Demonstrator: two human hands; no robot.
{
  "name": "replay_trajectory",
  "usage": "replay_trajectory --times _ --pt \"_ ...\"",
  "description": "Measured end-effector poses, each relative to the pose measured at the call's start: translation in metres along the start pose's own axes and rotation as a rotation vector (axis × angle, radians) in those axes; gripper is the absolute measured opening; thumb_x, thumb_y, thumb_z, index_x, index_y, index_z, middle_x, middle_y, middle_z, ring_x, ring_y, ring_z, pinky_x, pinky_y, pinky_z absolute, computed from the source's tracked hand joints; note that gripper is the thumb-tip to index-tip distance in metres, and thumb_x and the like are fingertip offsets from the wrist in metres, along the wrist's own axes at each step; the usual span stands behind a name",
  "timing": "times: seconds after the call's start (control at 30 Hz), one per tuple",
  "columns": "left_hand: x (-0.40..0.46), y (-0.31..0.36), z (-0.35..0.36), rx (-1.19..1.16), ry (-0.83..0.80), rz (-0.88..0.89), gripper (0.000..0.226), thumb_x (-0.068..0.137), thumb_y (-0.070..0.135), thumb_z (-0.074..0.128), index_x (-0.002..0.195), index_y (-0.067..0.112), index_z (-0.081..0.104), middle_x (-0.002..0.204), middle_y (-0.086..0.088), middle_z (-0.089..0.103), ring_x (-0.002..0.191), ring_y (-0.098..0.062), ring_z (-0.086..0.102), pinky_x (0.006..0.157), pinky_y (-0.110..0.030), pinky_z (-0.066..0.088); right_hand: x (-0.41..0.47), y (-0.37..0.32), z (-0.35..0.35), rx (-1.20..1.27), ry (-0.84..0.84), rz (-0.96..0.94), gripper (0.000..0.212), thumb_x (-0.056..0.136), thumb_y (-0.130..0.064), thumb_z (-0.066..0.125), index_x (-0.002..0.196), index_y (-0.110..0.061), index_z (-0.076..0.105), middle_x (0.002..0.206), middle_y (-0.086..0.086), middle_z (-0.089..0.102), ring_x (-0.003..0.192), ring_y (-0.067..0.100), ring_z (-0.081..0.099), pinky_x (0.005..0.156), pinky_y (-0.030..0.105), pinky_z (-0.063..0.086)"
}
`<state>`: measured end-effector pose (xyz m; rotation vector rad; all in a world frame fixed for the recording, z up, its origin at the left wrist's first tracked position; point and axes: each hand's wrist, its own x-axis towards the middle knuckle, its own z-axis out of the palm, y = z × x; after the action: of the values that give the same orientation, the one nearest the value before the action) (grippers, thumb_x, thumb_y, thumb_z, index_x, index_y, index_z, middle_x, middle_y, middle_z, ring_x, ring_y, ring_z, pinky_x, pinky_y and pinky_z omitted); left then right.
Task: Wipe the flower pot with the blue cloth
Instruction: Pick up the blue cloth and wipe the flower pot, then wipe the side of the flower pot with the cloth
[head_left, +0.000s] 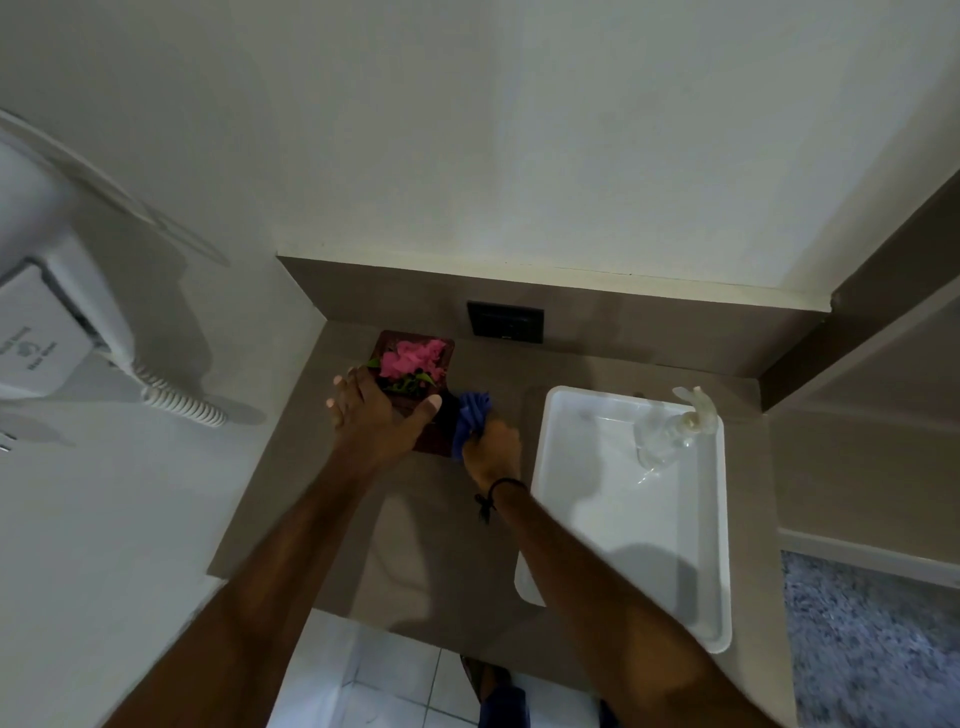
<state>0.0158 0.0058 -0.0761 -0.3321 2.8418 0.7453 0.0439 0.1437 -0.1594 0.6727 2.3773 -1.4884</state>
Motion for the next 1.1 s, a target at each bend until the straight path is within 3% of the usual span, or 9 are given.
replay_trajectory --times 0.23,0.33,0.47,0.6,0.8,0.87,0.93,1.0,1.1 --pt "-0.004 0.002 -0.003 -0.004 -0.016 0.000 0.118 0.080 0.067 0.063 0.160 0.004 0.003 0.170 -0.021 0.006 0.158 -0.038 -0.005 0.126 -0.053 -0.001 0.005 -0.016 -0.003 0.130 -0.028 0.125 0.024 0.091 -0.006 0.052 0.111 0.001 0.064 0.110 0.022 0.069 0.099 0.037 0.067 0.070 0.033 0.051" --pt "-0.004 0.004 -0.002 0.014 -0.006 0.000 0.116 0.082 0.065 0.063 0.160 0.003 0.004 0.170 -0.022 0.008 0.159 -0.038 -0.002 0.127 -0.052 -0.001 0.005 -0.029 -0.007 0.249 -0.039 0.108 0.021 0.090 -0.007 0.055 0.107 0.002 0.065 0.108 0.024 0.069 0.098 0.038 0.068 0.071 0.036 0.054" --pt "-0.003 0.003 -0.002 0.017 -0.016 -0.008 0.117 0.081 0.066 0.064 0.160 0.003 0.005 0.169 -0.022 0.009 0.159 -0.037 0.000 0.127 -0.052 0.000 -0.001 -0.042 -0.022 0.563 -0.060 0.151 0.020 0.089 -0.009 0.063 0.107 -0.002 0.066 0.113 0.023 0.069 0.094 0.035 0.069 0.079 0.043 0.060" --pt "-0.003 0.006 -0.004 -0.001 -0.003 -0.016 0.117 0.080 0.066 0.064 0.159 0.001 0.008 0.168 -0.023 0.011 0.159 -0.038 0.002 0.126 -0.054 -0.001 -0.018 -0.041 -0.052 0.944 -0.202 0.163 0.030 0.089 -0.007 0.066 0.119 -0.007 0.061 0.120 0.019 0.067 0.085 0.021 0.069 0.059 0.027 0.060" --pt "-0.017 0.018 -0.014 0.069 -0.055 -0.032 0.114 0.086 0.069 0.053 0.161 0.005 -0.003 0.172 -0.018 -0.008 0.159 -0.036 -0.012 0.126 -0.054 -0.010 -0.041 -0.022 -0.090 1.146 -0.321 0.240 0.031 0.096 -0.014 0.056 0.127 -0.012 0.055 0.144 0.019 0.052 0.098 0.026 0.065 0.062 0.036 0.062" --pt "-0.026 0.027 -0.018 0.082 0.042 0.033 0.106 0.090 0.066 0.048 0.161 0.003 0.001 0.171 -0.019 -0.005 0.158 -0.040 -0.009 0.125 -0.055 -0.008 -0.045 -0.015 -0.104 1.138 -0.363 0.233 0.038 0.095 -0.021 0.059 0.132 -0.010 0.053 0.139 0.020 0.054 0.098 0.025 0.065 0.076 0.039 0.060" --pt "-0.042 0.040 -0.018 0.025 0.203 0.181 0.090 0.094 0.058 0.049 0.158 0.002 0.019 0.167 -0.024 0.020 0.156 -0.043 0.015 0.126 -0.052 0.004 -0.051 -0.007 -0.119 1.077 -0.419 0.198 0.032 0.090 -0.022 0.064 0.119 -0.009 0.061 0.126 0.018 0.060 0.098 0.026 0.066 0.095 0.044 0.055" --pt "-0.062 0.056 -0.011 -0.203 0.232 0.324 0.063 0.095 0.045 0.054 0.143 0.006 0.045 0.143 -0.017 0.054 0.135 -0.033 0.051 0.120 -0.046 0.036 -0.056 0.002 -0.133 1.081 -0.423 0.185 0.026 0.089 -0.021 0.065 0.111 -0.007 0.063 0.117 0.016 0.064 0.101 0.028 0.066 0.105 0.048 0.048" --pt "-0.090 0.077 0.015 -0.469 -0.096 0.366 0.028 0.094 0.028 0.063 0.119 0.019 0.054 0.105 0.005 0.067 0.093 -0.009 0.067 0.090 -0.036 0.059 -0.065 0.017 -0.152 1.142 -0.418 0.158 0.029 0.093 -0.018 0.059 0.118 -0.004 0.060 0.115 0.016 0.065 0.109 0.032 0.063 0.110 0.051 0.045"
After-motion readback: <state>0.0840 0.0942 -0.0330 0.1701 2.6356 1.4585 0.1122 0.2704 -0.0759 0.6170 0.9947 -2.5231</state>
